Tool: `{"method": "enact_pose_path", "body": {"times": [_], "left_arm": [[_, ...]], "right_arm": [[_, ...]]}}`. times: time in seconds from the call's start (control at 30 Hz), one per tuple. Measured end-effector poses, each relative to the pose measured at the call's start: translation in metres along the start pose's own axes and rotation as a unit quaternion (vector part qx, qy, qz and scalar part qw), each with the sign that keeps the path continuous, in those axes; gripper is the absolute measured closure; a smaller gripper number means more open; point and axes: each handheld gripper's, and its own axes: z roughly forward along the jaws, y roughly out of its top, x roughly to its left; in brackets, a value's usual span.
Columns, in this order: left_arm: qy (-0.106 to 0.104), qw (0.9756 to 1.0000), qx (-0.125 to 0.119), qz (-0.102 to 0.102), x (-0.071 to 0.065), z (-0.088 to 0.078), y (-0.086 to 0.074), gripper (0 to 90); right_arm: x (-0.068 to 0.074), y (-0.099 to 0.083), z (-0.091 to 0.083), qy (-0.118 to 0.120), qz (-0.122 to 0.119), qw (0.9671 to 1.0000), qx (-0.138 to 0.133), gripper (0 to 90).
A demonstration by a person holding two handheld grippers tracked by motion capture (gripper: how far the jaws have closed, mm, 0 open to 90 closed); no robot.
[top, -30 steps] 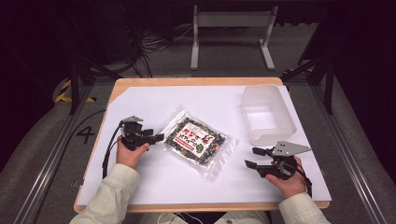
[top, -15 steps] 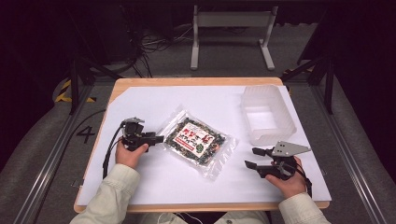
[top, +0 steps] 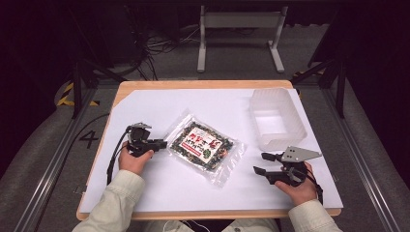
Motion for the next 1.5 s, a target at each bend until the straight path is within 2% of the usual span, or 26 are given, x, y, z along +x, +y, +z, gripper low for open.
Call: {"method": "enact_pose_path", "body": {"times": [0.13,0.23,0.27,0.4,0.5,0.63,0.8,1.0,1.17,1.3,1.4,1.5], "left_arm": [[0.003,1.0,-0.003,0.001,-0.002,0.0,0.0,75.5],[0.014,0.9999,0.001,0.009,-0.004,0.0,0.0,76.6],[0.019,0.9998,-0.002,0.009,-0.006,-0.001,0.0,78.3],[0.007,0.9998,-0.011,0.011,-0.01,-0.004,0.0,89.3],[0.017,0.9995,-0.011,0.023,-0.013,-0.004,0.0,89.5],[0.006,0.9998,-0.016,0.012,-0.011,-0.005,0.0,89.6],[0.004,0.9997,-0.02,0.012,-0.013,-0.007,0.0,89.7],[-0.012,0.9988,-0.046,0.01,-0.015,-0.021,0.003,89.7],[-0.029,0.9968,-0.074,0.014,-0.021,-0.035,0.008,89.8],[-0.057,0.9934,-0.098,0.014,-0.028,-0.05,0.015,89.8],[-0.062,0.9917,-0.109,0.028,-0.035,-0.06,0.019,89.8],[-0.07,0.9886,-0.127,0.041,-0.044,-0.072,0.022,89.8]], "right_arm": [[0.0,0.0,0.0,0.0,-0.001,1.0,0.0,37.9],[0.0,0.0,0.0,-0.001,-0.001,1.0,0.001,37.8],[0.0,0.0,0.0,-0.001,-0.002,1.0,0.001,37.9],[0.0,0.0,0.0,-0.001,-0.002,1.0,0.002,37.9],[0.0,0.0,0.0,-0.001,-0.002,1.0,0.001,37.9],[0.0,0.0,0.0,-0.001,-0.002,1.0,0.001,37.9],[0.0,0.0,0.0,-0.001,-0.002,1.0,0.001,37.9],[0.0,0.0,0.0,-0.002,-0.002,1.0,0.002,37.9],[-0.001,0.0,-0.001,0.003,0.0,1.0,0.006,41.0],[0.001,0.002,-0.002,0.01,0.003,0.9999,0.01,44.5],[0.001,0.003,-0.004,0.012,0.002,0.9999,0.01,47.9],[0.002,0.003,-0.005,0.013,-0.002,0.9998,0.013,50.2]]}}
